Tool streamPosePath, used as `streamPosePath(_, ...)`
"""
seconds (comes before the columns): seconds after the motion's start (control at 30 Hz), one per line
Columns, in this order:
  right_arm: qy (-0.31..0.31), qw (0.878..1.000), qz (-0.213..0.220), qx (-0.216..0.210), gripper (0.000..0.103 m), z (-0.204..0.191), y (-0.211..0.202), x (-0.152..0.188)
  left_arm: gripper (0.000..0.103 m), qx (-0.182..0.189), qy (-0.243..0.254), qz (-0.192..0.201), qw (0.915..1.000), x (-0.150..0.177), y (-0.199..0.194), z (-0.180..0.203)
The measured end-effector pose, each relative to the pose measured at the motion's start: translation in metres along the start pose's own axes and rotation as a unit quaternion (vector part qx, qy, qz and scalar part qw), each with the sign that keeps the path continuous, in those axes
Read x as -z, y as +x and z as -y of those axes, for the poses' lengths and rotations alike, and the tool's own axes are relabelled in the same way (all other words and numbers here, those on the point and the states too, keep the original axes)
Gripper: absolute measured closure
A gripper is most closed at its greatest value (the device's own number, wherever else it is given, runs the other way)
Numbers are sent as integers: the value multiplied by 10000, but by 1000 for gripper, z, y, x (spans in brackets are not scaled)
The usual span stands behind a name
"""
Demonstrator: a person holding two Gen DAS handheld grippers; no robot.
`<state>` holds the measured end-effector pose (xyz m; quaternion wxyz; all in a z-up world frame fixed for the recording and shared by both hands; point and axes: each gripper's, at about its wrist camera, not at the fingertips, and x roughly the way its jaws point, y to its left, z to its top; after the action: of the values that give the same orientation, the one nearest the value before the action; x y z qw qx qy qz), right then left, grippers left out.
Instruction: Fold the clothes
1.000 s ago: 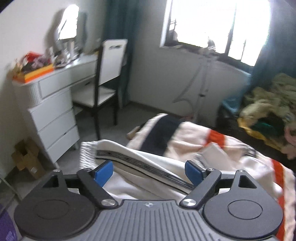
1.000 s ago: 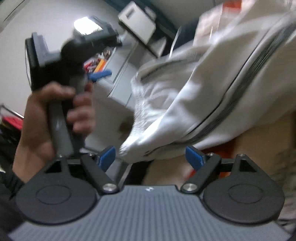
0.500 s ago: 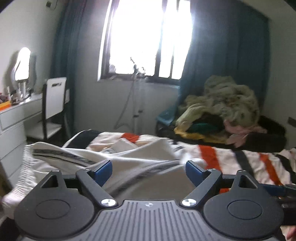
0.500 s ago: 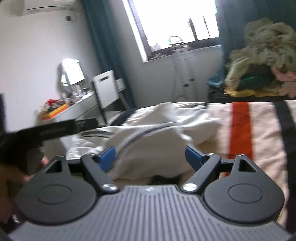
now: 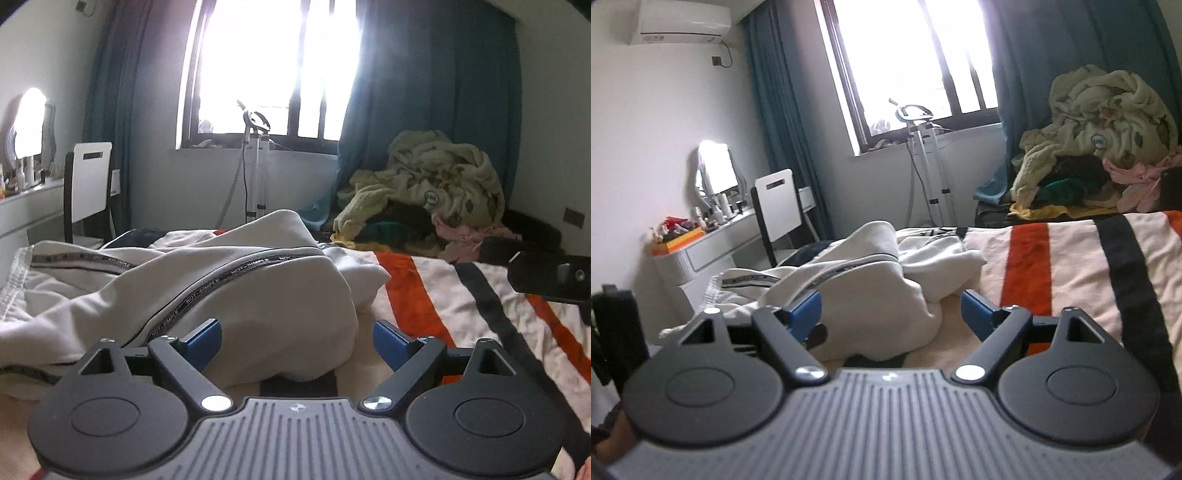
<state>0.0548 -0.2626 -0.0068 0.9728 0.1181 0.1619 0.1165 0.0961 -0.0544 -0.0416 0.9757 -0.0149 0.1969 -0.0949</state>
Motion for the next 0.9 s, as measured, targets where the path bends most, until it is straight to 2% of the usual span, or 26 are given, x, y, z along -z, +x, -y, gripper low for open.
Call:
streamPosePath(0.13,-166,9998,2,98,19,-5,-3,3,13,71,-213,0,9997,-2,0,-13)
streamPosePath(0.5,96,9991,-181,373,19,3,0,4,13,258,-561,-72,9981,0,-8,-22)
streamPosePath(0.67,156,9986,-201,465,19,7,-2,4,13,287,-474,-131,9984,5,-10,-15)
streamPosePath(0.9,323,9981,-198,490,19,14,-5,2,13,136,-292,-231,9992,12,3,-9)
